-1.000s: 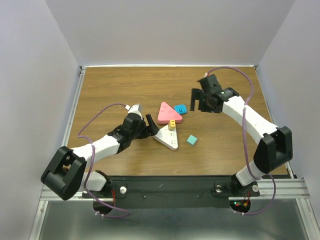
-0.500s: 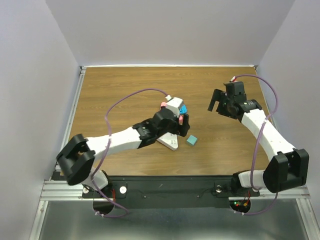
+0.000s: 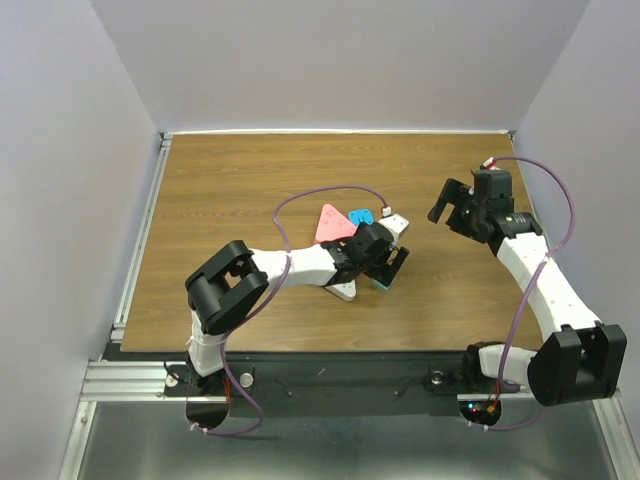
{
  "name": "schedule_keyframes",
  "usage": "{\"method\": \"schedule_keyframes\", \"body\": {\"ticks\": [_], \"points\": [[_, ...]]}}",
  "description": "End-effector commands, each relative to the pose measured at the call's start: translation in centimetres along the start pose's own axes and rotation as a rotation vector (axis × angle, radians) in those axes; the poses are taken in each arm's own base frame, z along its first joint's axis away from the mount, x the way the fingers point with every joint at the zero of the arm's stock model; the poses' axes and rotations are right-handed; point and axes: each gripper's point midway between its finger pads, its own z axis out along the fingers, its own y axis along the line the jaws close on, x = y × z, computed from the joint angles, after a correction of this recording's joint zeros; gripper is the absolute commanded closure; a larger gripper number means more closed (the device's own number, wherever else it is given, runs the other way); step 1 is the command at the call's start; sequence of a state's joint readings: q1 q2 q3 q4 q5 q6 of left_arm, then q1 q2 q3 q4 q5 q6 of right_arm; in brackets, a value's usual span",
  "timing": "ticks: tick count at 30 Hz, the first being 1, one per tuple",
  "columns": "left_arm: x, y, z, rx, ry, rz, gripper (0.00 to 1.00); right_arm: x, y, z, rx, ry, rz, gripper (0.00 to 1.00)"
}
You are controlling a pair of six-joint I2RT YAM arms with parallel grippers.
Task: Insert the plug
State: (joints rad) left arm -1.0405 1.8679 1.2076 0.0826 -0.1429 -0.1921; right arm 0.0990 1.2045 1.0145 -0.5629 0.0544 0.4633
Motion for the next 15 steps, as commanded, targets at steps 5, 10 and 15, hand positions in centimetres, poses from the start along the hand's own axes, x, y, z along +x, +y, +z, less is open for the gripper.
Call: {"method": "schedule_keyframes", "body": {"ticks": [5,10,15], "points": [[-0.8,-0.6,0.5,-0.014,0.021,0.038,0.06,-1.2,0.3,0.3,-0.050,-0.042,0.016,0.00],[0.1,-1.4,1.0,0.012,0.044,0.044,0.06,-0.8,0.1,0.7,-0.061,-0.021,0.020,0.00],[0.5,-2.3,1.4,0.029,0.059,0.059,0.06,-0.6,-0.1,0.9,-0.062,-0.015,0.026,0.00]]}}
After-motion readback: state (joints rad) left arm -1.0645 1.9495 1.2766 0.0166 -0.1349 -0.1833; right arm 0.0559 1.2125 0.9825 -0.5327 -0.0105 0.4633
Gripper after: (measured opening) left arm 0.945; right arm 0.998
